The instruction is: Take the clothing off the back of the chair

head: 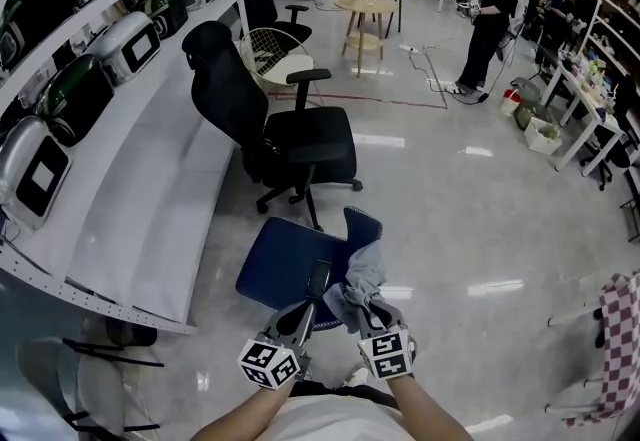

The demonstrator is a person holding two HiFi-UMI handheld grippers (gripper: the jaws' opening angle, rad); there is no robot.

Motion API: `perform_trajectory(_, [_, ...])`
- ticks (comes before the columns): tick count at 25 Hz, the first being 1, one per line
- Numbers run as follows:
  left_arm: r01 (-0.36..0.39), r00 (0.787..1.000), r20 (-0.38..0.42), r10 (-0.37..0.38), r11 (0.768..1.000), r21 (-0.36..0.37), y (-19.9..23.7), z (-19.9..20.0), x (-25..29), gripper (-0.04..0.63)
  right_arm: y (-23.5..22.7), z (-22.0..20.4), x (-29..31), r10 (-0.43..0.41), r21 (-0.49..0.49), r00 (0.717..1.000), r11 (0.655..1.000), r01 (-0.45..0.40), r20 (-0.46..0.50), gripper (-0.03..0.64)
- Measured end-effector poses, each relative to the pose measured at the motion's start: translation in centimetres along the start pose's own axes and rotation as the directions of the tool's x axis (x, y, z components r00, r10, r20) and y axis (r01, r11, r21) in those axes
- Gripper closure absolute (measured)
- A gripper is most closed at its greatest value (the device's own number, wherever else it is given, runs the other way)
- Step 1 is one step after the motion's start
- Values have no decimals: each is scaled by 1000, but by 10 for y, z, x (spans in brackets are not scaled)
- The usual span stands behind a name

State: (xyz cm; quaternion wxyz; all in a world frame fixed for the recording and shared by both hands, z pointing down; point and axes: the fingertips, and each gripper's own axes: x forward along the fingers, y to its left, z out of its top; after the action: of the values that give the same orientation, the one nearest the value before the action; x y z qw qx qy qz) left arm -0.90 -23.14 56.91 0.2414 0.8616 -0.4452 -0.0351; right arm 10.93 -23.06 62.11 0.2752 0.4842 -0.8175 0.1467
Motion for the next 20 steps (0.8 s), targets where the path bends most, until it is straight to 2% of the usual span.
perform_trajectory(9, [-64, 998, 19, 65, 998, -26, -37, -17, -10, 581, -3, -4, -22, 84, -39, 996, 996, -82, 43, 558])
perform_trajectory(13, [-96, 995, 26, 96, 995, -12, -44, -20, -23, 581, 0, -2, -21, 116, -32, 991, 993, -114, 67, 560])
perform_trajectory(20, [-141, 990, 24, 142, 989, -34, -43, -27, -53, 581, 18, -3, -25, 117, -16, 987, 993, -116, 108, 558])
